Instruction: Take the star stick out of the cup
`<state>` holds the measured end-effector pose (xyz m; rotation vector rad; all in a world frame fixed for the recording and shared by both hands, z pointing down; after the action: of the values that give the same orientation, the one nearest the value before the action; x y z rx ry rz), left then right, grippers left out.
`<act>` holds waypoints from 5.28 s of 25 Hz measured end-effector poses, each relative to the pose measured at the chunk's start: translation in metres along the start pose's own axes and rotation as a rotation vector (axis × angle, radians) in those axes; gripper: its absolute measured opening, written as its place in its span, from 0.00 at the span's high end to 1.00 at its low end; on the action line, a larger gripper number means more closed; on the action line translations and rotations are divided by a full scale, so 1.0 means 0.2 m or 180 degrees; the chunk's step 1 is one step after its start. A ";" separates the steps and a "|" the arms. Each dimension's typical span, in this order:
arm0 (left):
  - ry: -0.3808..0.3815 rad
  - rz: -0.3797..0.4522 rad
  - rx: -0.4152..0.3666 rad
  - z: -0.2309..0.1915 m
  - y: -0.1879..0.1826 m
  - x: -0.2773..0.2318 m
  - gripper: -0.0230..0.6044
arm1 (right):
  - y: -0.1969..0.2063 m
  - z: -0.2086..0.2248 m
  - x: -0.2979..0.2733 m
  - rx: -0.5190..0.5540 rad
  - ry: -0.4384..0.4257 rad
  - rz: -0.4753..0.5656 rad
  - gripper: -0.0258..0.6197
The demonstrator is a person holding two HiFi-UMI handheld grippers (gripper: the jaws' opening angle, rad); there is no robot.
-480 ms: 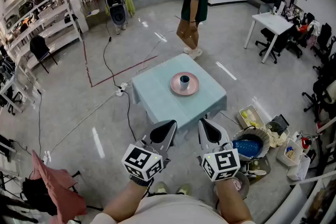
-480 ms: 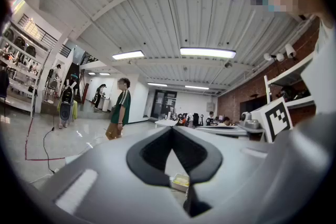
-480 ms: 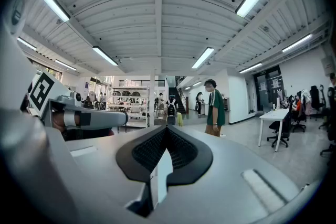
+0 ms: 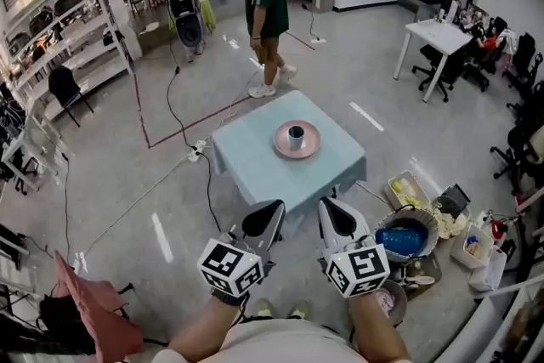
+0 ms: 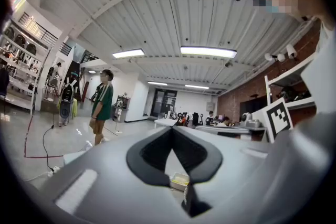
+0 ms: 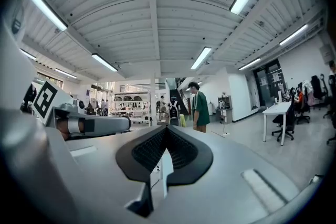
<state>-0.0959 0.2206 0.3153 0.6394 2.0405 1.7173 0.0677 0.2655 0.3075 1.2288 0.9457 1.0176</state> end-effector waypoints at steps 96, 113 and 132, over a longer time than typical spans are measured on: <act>-0.0800 -0.0954 0.0522 -1.75 0.93 -1.72 0.95 | 1.67 1.25 -2.30 0.2233 -0.1553 -0.1790 0.91; -0.0986 -0.1007 0.0601 -1.77 0.97 -1.68 0.95 | 1.68 1.20 -2.34 0.2622 -0.1846 -0.1749 0.91; -0.0700 -0.0674 0.0477 -1.77 0.80 -1.61 0.95 | 1.29 1.14 -2.30 0.1993 -0.1217 -0.1533 0.92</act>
<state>-0.0208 -0.2269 0.5359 0.6045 2.0129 1.3247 0.1310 -0.2250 0.5992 1.5267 1.2132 0.0842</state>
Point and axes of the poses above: the fingertips, and each gripper's own axes: x backward along the fingers, z to its right, y out of its underside, the point moved 7 cm from there along x, backward along the fingers, and after that the axes turned 1 degree about -x, right-handed, at the moved point
